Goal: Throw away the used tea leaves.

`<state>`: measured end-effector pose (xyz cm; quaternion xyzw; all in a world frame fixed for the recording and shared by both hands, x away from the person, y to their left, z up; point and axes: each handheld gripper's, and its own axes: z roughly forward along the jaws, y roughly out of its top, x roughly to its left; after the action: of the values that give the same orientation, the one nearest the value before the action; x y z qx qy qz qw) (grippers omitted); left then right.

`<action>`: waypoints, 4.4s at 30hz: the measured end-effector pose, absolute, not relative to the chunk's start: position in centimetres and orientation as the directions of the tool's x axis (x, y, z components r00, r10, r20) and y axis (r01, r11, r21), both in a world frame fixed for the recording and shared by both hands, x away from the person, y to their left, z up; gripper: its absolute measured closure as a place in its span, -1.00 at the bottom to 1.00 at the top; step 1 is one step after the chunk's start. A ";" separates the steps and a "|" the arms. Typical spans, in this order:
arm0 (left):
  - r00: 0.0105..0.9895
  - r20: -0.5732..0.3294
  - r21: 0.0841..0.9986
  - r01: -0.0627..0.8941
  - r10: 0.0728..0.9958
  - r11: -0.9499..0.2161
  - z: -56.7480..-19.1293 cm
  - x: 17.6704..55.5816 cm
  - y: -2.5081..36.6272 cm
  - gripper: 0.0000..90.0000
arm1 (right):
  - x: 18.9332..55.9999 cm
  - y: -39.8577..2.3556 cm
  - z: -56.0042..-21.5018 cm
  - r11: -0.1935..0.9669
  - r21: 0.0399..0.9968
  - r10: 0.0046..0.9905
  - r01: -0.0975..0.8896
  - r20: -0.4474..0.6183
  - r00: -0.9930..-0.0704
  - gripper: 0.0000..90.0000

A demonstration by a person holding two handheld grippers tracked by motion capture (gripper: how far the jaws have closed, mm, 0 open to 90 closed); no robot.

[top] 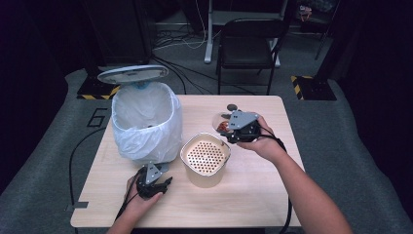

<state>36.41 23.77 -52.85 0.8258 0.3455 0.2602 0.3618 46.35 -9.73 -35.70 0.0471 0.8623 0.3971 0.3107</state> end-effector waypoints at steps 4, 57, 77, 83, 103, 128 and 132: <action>0.624 0.179 0.778 0.383 0.760 -0.498 -52.9 36.4 23.8 -0.15 | 45.9 -9.3 -35.5 0.713 0.672 0.287 -0.201 -0.541 -0.791 0.03; 0.629 0.180 0.774 0.383 0.756 -0.503 -52.8 36.4 23.8 -0.15 | 40.1 -3.0 -37.8 0.838 -0.128 -0.329 -0.530 -0.894 -0.304 0.06; 0.626 0.200 0.772 0.373 0.754 -0.515 -52.8 36.4 23.8 -0.15 | 38.6 -2.3 -40.1 0.703 -0.527 -0.573 -0.477 -0.817 0.058 0.08; 0.627 0.202 0.772 0.370 0.752 -0.516 -52.8 36.4 23.8 -0.15 | 38.5 -2.4 -40.8 0.692 -0.522 -0.558 -0.498 -0.825 0.089 0.07; 0.619 0.177 0.785 0.380 0.765 -0.489 -52.9 36.4 23.7 -0.15 | 38.2 -2.5 -41.1 0.688 -0.566 -0.580 -0.453 -0.805 0.124 0.07; 0.626 0.204 0.772 0.370 0.753 -0.517 -52.8 36.4 23.8 -0.15 | 38.2 -2.6 -40.5 0.682 -0.572 -0.584 -0.456 -0.801 0.132 0.07; 0.627 0.197 0.772 0.374 0.753 -0.514 -52.8 36.4 23.8 -0.15 | 38.4 -2.3 -39.6 0.660 -0.567 -0.609 -0.493 -0.788 0.090 0.07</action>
<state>36.43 23.80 -52.81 0.8283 0.3403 0.2658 0.3570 38.36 -2.35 -39.62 -0.4098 0.6728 -0.0472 0.6142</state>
